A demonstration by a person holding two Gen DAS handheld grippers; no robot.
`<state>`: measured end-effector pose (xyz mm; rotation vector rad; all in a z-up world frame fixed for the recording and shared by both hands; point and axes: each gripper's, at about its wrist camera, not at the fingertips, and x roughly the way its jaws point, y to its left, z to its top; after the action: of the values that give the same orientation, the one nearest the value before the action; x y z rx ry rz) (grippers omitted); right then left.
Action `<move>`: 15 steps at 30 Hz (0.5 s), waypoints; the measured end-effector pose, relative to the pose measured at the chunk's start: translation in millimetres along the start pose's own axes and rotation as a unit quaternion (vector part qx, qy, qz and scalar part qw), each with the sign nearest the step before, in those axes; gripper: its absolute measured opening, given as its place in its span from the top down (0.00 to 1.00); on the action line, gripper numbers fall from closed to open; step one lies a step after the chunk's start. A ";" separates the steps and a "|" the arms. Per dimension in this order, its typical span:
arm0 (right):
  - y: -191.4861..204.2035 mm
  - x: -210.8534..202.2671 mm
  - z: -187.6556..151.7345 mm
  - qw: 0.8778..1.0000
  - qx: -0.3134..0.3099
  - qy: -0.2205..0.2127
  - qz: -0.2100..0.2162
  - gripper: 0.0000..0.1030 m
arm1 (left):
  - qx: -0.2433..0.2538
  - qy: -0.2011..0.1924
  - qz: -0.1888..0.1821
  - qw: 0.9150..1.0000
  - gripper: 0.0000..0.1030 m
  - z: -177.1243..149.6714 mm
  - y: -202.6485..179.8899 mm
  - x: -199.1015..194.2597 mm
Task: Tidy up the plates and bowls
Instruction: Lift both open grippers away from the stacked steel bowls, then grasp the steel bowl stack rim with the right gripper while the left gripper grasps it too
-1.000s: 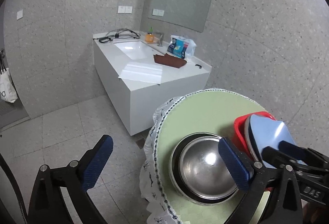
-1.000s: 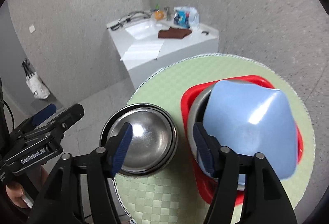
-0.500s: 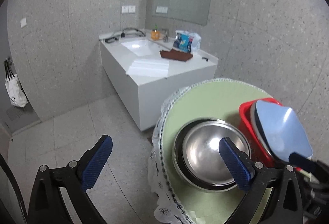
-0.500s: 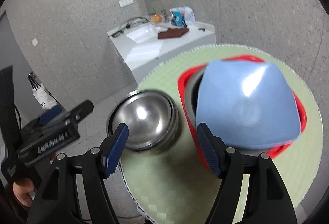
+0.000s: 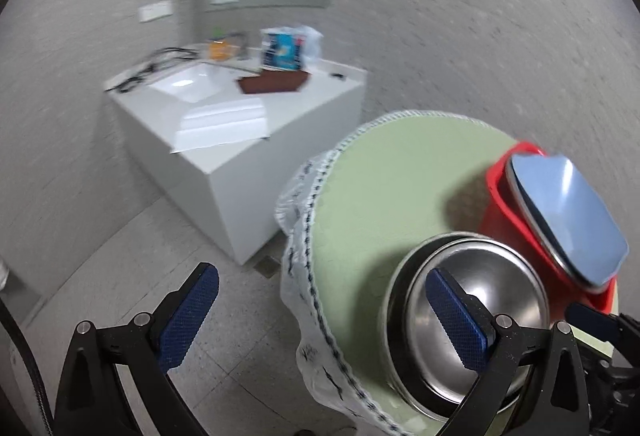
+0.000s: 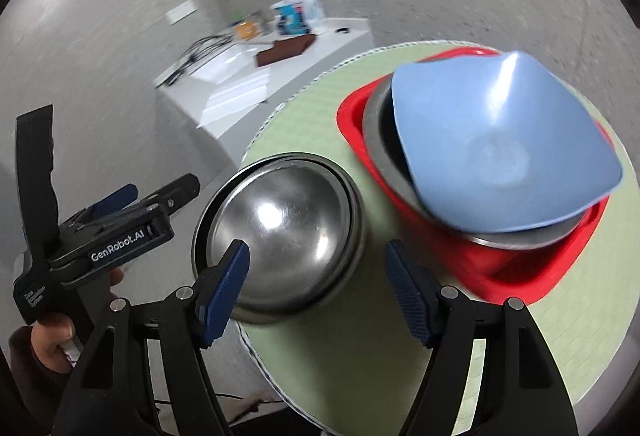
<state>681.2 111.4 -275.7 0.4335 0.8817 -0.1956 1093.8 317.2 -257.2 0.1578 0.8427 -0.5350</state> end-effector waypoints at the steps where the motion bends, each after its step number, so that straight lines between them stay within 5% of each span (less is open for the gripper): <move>1: 1.4 2.8 -0.7 1.000 0.014 0.001 -0.008 0.31 | 0.015 0.008 -0.013 1.000 0.01 3.6 3.0 6.7; 12: -4.2 26.4 -7.9 0.989 0.116 0.007 -0.094 0.31 | 0.121 0.056 -0.108 0.985 0.02 16.7 22.3 42.9; 15: -7.9 35.6 -9.4 0.987 0.130 0.017 -0.091 0.31 | 0.134 0.074 -0.128 0.980 0.12 16.3 22.7 50.0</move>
<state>694.1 108.9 -311.0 0.6009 0.9328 -0.4761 1143.4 311.7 -285.3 0.3418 0.9393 -0.8870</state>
